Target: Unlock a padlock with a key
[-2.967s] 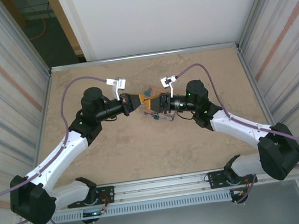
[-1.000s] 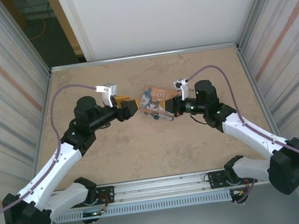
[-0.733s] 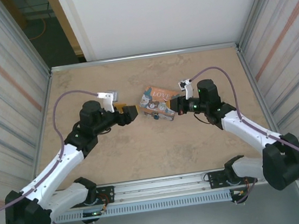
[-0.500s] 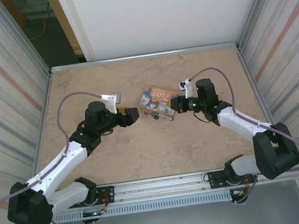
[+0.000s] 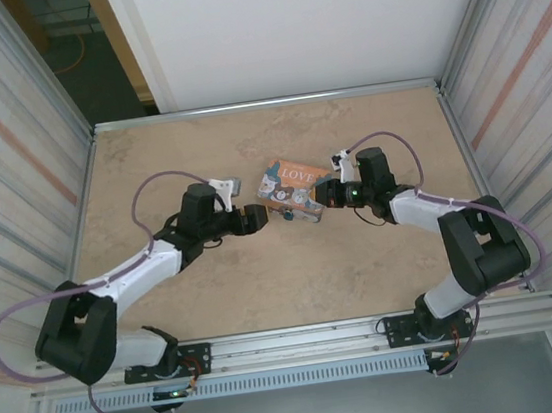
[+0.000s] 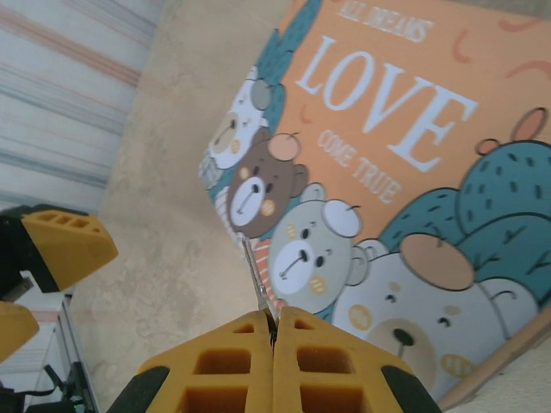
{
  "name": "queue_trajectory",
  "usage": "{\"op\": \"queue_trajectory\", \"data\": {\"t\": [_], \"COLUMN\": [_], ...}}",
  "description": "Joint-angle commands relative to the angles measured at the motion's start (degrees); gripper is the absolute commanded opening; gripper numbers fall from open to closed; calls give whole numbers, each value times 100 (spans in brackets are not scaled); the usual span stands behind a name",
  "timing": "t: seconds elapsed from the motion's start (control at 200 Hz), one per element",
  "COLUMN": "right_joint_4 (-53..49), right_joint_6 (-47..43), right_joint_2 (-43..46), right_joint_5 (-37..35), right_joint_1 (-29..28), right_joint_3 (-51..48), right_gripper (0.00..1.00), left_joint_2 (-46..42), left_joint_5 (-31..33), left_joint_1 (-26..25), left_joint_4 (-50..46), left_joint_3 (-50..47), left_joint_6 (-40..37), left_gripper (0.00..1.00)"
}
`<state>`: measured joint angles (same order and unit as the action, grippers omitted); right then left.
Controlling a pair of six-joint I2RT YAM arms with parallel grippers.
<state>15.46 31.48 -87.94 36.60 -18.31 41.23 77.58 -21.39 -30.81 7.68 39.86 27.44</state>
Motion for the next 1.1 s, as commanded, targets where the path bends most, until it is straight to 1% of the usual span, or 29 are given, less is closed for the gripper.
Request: {"op": "queue_trajectory", "data": {"t": [0.0, 0.346, 0.546, 0.772, 1.097], "right_joint_4": [172, -15, -232, -250, -281], "right_joint_6": [136, 42, -93, -116, -120], "right_joint_2": [-198, -494, -555, -590, -558], "right_joint_5": [167, 67, 5, -2, -11], "right_joint_1": [29, 73, 73, 49, -21], "right_joint_3": [242, 370, 331, 193, 118], "right_gripper": [0, 0, 0, 0, 0], "left_joint_2": [301, 1431, 1860, 2300, 2726], "left_joint_5": [-361, -807, -868, -933, -760], "left_joint_1": [22, -73, -108, -118, -188], "left_joint_4": [366, 668, 810, 1013, 1144], "left_joint_3": [222, 658, 807, 934, 1146], "left_joint_6": [139, 234, 284, 376, 322], "left_gripper": [71, 66, 64, 61, 56]}}
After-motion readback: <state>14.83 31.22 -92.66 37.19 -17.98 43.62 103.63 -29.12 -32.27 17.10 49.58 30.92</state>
